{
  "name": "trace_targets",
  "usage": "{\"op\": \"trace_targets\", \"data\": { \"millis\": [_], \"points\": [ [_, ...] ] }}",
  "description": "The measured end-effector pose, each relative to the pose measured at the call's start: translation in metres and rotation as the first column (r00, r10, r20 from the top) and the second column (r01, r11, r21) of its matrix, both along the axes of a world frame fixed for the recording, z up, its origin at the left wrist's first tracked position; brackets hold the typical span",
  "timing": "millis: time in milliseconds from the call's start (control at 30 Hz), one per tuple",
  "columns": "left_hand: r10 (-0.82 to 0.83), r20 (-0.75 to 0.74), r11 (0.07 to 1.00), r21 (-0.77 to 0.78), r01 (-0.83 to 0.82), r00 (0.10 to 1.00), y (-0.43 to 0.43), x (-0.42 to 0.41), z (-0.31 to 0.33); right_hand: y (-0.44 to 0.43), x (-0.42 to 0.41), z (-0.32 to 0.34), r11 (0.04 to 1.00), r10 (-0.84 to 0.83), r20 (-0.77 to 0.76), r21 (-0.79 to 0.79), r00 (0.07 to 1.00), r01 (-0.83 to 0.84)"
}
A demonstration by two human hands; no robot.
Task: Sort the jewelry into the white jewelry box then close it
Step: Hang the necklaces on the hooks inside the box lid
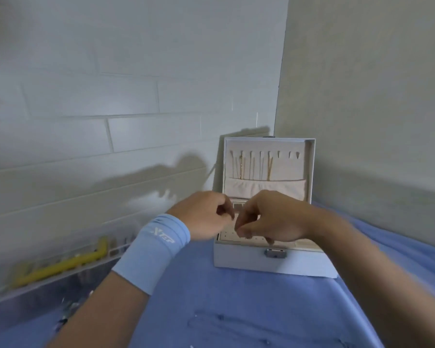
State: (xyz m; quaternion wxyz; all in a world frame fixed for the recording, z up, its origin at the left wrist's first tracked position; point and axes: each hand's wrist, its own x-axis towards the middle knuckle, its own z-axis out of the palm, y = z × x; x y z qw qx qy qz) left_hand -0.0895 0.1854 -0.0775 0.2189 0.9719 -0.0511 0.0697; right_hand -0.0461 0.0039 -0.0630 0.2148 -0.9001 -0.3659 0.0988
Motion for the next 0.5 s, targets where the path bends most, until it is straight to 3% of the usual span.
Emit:
{"op": "trace_targets", "data": {
  "millis": [200, 400, 500],
  "points": [
    [-0.039, -0.290, 0.976, 0.194, 0.099, 0.956, 0.008, -0.046, -0.031, 0.021, -0.050, -0.030, 0.956, 0.078, -0.100, -0.274, 0.992, -0.103],
    [-0.096, -0.465, 0.956, 0.205, 0.212, 0.880, 0.008, -0.058, -0.048, 0.029, -0.066, -0.051, 0.921, 0.065, -0.198, -0.365, 0.978, -0.135],
    [-0.076, -0.477, 0.949, 0.235, 0.211, 0.876, 0.008, -0.054, -0.053, 0.030, -0.064, -0.054, 0.915, 0.072, -0.187, -0.380, 0.980, -0.139]
  ]
}}
